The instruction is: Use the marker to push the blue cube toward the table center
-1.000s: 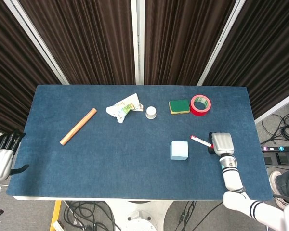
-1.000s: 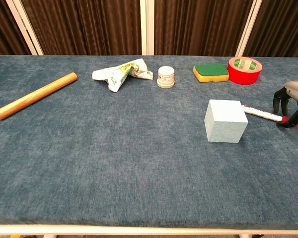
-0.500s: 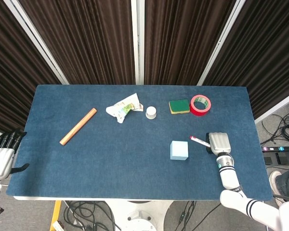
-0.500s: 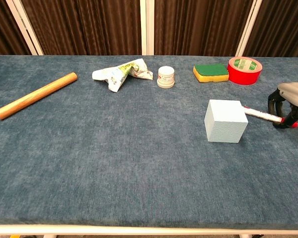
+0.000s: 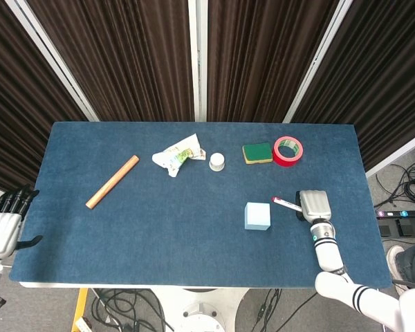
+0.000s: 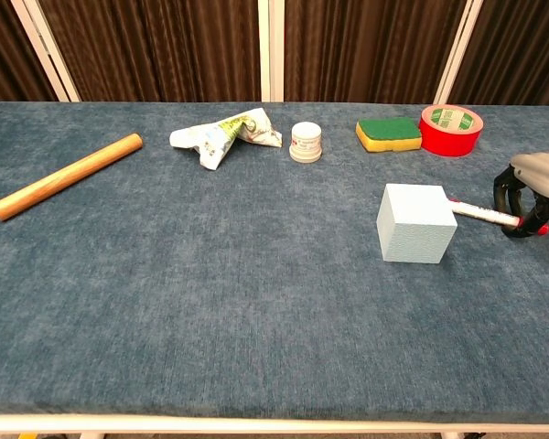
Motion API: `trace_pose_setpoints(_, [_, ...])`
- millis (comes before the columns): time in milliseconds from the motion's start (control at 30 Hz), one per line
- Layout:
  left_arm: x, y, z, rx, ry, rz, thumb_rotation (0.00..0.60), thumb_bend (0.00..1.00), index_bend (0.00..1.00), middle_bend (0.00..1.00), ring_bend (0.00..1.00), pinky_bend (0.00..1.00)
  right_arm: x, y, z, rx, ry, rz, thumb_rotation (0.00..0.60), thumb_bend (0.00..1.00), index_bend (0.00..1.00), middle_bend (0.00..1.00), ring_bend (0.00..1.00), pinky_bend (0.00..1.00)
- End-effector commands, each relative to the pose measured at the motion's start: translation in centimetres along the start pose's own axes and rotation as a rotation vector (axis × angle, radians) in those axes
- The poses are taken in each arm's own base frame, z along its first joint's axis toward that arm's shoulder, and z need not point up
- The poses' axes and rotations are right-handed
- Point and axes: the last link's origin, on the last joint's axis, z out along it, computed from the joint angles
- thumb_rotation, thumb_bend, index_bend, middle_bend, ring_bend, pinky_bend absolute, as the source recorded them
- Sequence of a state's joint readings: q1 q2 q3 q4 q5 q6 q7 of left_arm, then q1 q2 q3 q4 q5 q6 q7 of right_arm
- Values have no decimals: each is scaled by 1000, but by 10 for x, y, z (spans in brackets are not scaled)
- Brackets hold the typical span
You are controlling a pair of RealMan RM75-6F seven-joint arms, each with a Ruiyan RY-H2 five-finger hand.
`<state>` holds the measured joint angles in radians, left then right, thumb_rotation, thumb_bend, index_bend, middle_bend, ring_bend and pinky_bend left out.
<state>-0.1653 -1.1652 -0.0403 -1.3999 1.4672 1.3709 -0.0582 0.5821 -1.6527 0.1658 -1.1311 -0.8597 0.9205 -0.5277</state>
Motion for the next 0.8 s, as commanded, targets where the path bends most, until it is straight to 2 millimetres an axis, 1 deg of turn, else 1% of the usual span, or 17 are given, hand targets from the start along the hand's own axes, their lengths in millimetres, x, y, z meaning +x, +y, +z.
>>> trace_pose_setpoints(33, [0, 0, 0, 1, -1, 0, 600, 11, 136, 61, 0, 102, -1, 0, 0, -1, -6, -10, 600, 185, 568, 562, 948, 1000])
trace_pose_setpoints(533, [1, 2, 1, -6, -4, -6, 600, 11, 135, 61, 0, 102, 6, -1, -1, -4, 14, 1, 600, 230, 599, 586, 947, 1000])
trace_pose_setpoints(800, [0, 3, 0, -8, -11, -9, 600, 11, 136, 61, 0, 103, 11, 4, -2, -2, 34, 0, 600, 253, 610, 594, 948, 1000])
